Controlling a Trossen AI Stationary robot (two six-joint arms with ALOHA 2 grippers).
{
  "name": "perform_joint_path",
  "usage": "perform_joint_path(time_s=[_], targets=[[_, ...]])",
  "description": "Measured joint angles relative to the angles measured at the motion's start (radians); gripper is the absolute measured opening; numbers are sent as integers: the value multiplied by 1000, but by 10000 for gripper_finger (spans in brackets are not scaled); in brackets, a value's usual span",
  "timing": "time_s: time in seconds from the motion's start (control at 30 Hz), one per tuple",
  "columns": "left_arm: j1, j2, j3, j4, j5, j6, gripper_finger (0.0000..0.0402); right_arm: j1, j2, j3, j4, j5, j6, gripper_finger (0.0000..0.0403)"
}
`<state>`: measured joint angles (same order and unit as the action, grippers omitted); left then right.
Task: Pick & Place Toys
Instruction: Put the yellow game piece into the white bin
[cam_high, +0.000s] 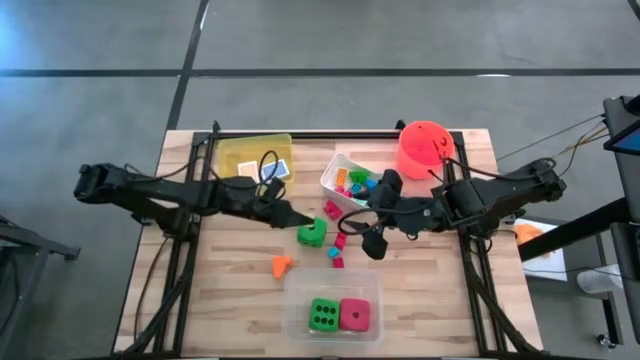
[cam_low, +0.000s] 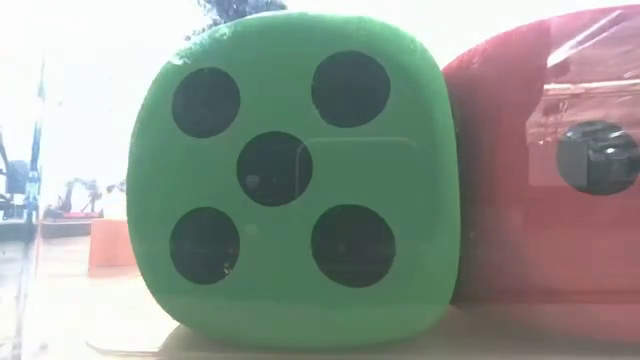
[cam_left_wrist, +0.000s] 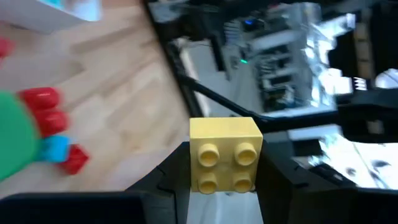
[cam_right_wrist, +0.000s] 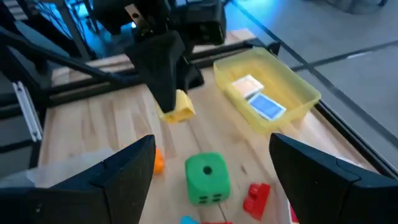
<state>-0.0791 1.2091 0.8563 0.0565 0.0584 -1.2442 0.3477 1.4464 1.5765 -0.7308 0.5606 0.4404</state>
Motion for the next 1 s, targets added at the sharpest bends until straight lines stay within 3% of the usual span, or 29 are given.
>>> perform_joint_path(time_s=[0.43,0.6,0.8,0.93,1.0], targets=[[39,72,105,190,131,44,121,-1,7,-11,209,63,-206,309],[44,75,163,242,140,64,121,-1,13,-12,251,-41,-266,309],[60,130,258,232,172,89,121,-2,31,-4,326,-6,-366,309],[68,165,294,231,183,88,121,9,33,21,347,108,-403,309],[76,189,308,235,184,88,121,14,33,28,349,113,-424,309]])
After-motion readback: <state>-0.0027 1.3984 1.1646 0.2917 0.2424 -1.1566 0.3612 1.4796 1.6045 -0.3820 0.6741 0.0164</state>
